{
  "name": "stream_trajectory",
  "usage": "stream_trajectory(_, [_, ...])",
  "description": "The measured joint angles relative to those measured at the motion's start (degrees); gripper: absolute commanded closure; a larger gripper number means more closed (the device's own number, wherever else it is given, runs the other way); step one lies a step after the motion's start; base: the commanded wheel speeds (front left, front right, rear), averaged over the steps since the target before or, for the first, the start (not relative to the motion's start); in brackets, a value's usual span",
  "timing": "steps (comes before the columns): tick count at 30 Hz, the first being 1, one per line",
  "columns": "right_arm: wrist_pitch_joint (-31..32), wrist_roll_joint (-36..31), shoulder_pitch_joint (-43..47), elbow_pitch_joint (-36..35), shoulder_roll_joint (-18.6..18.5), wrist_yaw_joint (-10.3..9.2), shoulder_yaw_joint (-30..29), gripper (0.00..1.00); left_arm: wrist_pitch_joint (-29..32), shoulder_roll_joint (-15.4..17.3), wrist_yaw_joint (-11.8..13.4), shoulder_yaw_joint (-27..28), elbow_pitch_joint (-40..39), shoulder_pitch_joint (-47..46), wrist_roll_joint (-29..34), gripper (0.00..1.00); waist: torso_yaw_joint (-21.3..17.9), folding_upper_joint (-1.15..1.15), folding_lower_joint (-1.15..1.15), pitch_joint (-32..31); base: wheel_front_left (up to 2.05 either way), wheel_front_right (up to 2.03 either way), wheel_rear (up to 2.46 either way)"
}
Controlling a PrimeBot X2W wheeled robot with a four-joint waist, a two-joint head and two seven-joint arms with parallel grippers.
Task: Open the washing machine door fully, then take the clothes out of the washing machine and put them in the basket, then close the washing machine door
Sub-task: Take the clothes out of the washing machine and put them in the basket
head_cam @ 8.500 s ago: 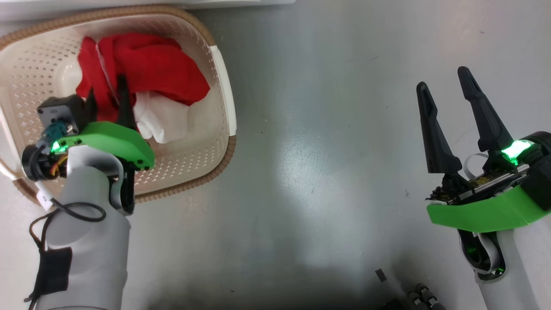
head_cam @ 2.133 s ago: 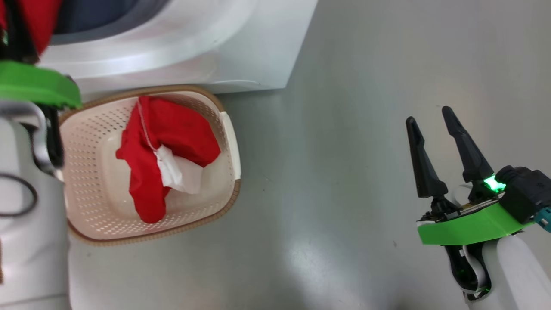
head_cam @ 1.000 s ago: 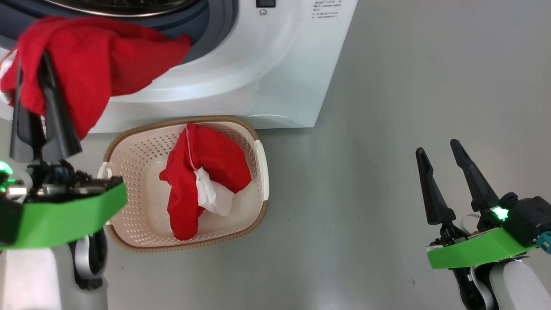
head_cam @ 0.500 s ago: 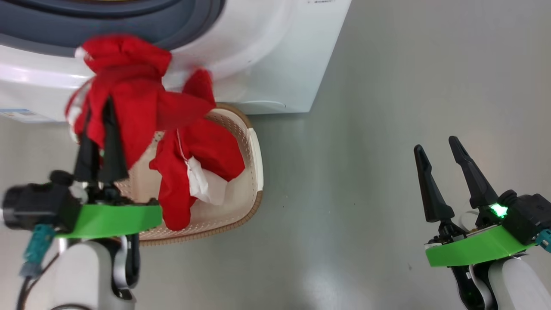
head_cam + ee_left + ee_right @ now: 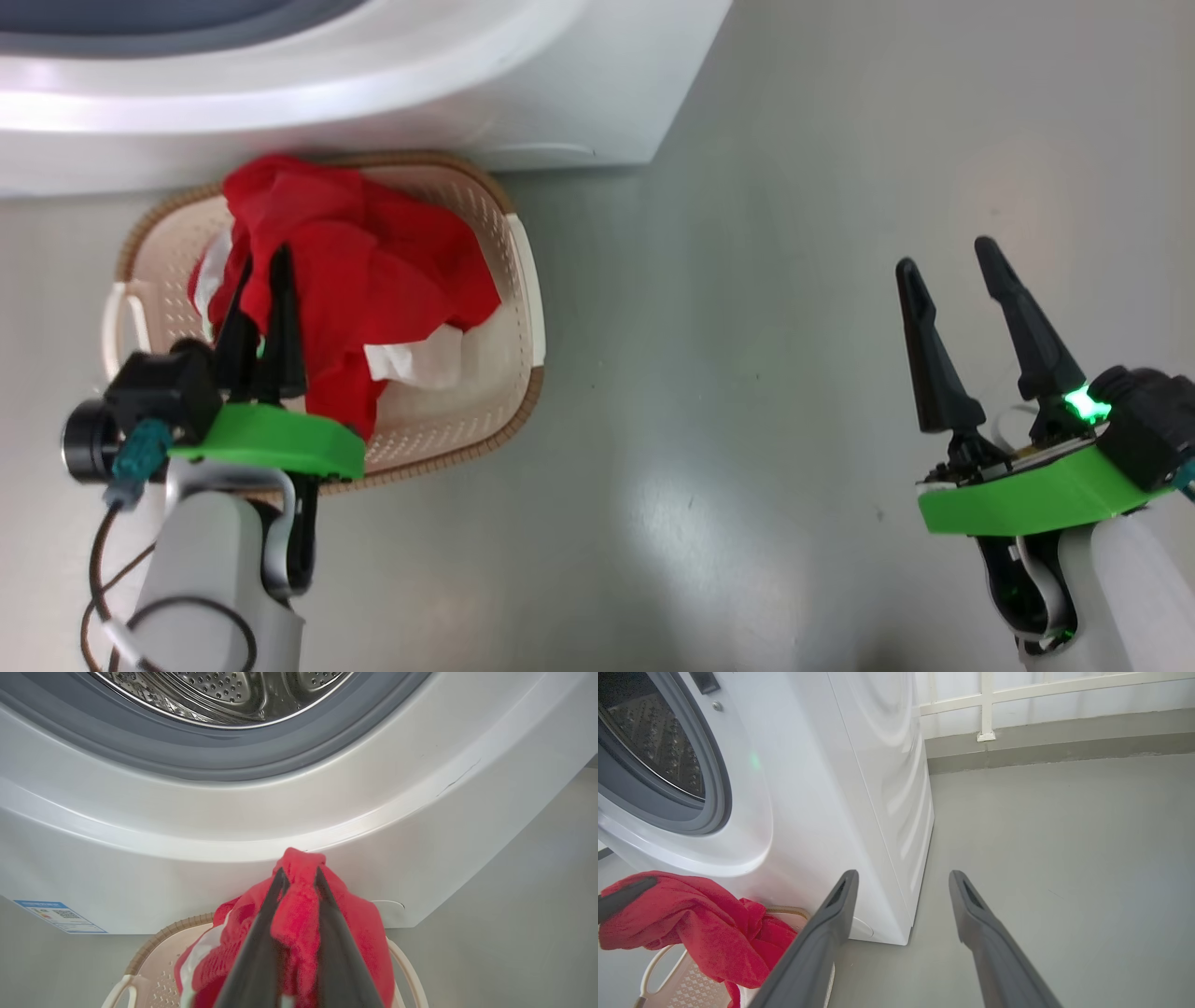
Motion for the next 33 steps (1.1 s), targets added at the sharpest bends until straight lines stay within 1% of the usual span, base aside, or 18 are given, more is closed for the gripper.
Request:
stream_trajectory(7, [0.0,0.0,-2.77,-0.65,0.21,0.0,0.2,0.0,0.01,-0.04,-1.24,0.83,9.72,-5.79,0.65,1.0,-0.79,0.0,0.0,4.85,0.0,0.0,0.0])
stream_trajectory(8, [0.0,0.0,-2.77,-0.65,0.21,0.0,0.2,0.0,0.01,-0.04,-1.24,0.83,9.72,-5.79,0.65,1.0,-0.79,0.0,0.0,4.85,0.0,0.0,0.0])
stream_trajectory(19, [0.0,-0.01,-5.36,-1.64,0.35,0.0,0.32,0.0,0.01,-0.12,-1.4,3.01,22.45,-15.22,1.97,1.0,-2.08,0.0,0.0,11.52,0.0,0.0,0.0])
stream_trajectory(21, [0.0,-0.07,-5.43,-1.67,0.37,0.0,0.36,0.0,0.01,-0.09,-1.44,3.47,24.69,-16.56,2.27,1.0,-2.29,0.0,0.0,12.45,0.0,0.0,0.0])
stream_trajectory(25, [0.0,-0.12,-6.2,-1.69,0.42,0.0,0.66,0.0,0.01,-0.08,-2.33,3.89,29.44,-18.74,2.31,1.0,-2.81,0.0,0.0,13.63,0.0,0.0,0.0])
stream_trajectory(29, [0.0,-0.26,-6.2,-1.62,0.41,0.0,0.97,0.0,0.01,-0.07,-2.34,4.59,31.62,-20.03,2.31,1.0,-3.22,0.0,0.0,13.79,0.0,0.0,0.0])
stream_trajectory(30, [0.0,-0.26,-6.2,-1.6,0.41,0.0,1.09,0.0,0.01,-0.04,-2.34,4.78,31.86,-20.27,2.31,0.96,-3.26,0.0,0.0,13.66,0.0,0.0,0.0])
stream_trajectory(32, [0.0,-0.26,-6.2,-1.58,0.41,0.0,1.33,0.0,0.01,-0.02,-2.34,5.17,31.97,-20.56,2.31,0.62,-3.32,0.0,0.0,13.34,0.0,0.0,0.0])
stream_trajectory(33, [0.0,-0.26,-6.2,-1.52,0.41,0.0,1.41,0.0,0.01,-0.03,-2.34,5.35,31.97,-20.57,2.31,0.51,-3.33,0.0,0.0,13.12,0.0,0.0,0.0])
